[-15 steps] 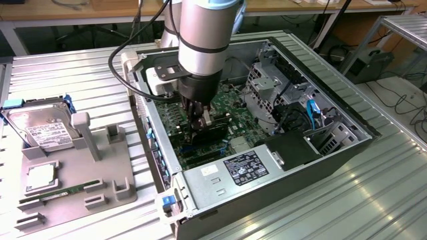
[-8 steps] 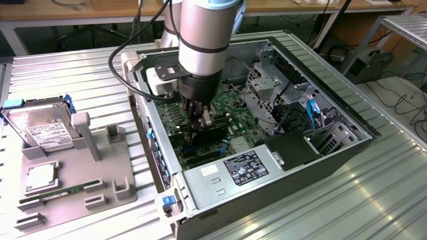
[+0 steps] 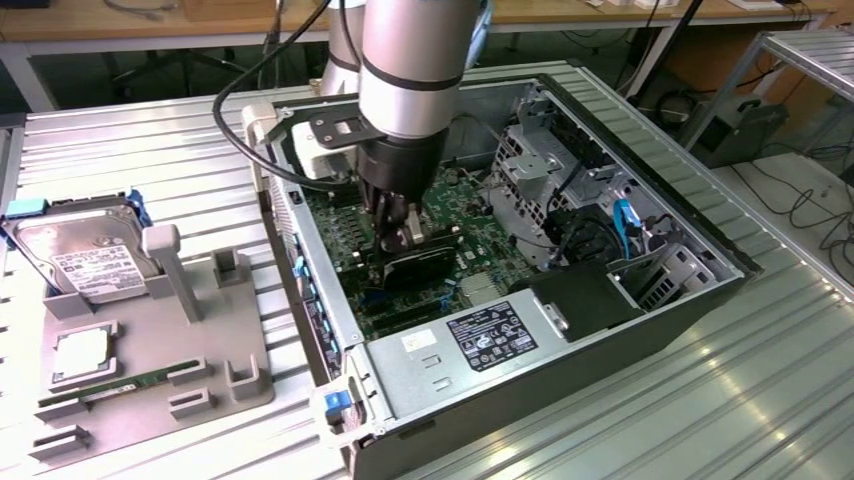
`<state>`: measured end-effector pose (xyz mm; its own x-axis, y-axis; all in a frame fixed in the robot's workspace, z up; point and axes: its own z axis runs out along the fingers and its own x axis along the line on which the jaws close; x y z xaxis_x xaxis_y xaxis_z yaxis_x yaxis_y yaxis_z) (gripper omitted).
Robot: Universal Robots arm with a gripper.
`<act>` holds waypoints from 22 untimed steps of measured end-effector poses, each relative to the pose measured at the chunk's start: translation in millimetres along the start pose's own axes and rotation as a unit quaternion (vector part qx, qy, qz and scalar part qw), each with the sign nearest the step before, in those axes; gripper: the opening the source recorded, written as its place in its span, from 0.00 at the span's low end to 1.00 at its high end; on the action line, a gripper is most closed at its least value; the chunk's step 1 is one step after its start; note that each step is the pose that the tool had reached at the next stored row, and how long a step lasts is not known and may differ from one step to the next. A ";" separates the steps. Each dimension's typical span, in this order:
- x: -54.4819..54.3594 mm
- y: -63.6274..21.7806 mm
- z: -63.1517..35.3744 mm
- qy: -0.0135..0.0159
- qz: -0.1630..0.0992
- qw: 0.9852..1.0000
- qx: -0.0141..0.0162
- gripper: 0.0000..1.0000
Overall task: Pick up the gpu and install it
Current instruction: 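Press down on the gpu until it lock into place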
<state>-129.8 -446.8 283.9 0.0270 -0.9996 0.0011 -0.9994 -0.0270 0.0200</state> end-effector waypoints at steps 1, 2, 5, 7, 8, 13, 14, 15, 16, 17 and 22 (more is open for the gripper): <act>0.1 -2.5 -0.1 0.000 0.000 1.000 -0.001 0.11; 0.2 -6.9 -0.2 0.000 0.000 1.000 -0.003 0.11; 0.6 -20.4 -0.5 0.000 0.000 1.000 -0.009 0.11; 0.9 -29.3 -0.8 0.000 0.000 1.000 -0.014 0.11; 1.0 -33.6 -0.8 0.000 0.000 1.000 -0.016 0.11; 1.6 -57.9 -1.3 -0.001 0.000 1.000 -0.026 0.11; 1.8 -63.2 -1.4 -0.001 0.000 1.000 -0.027 0.11; 1.9 -66.9 -1.5 -0.001 0.000 1.000 -0.028 0.11; 1.9 -69.7 -1.5 -0.001 0.000 1.000 -0.029 0.11; 2.0 -71.4 -1.6 -0.001 0.000 1.000 -0.029 0.11; 2.0 -72.1 -1.6 -0.001 0.000 1.000 -0.029 0.11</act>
<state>-57.6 -446.8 284.1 0.0268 -0.9996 -0.0002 -0.9966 -0.0268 0.0783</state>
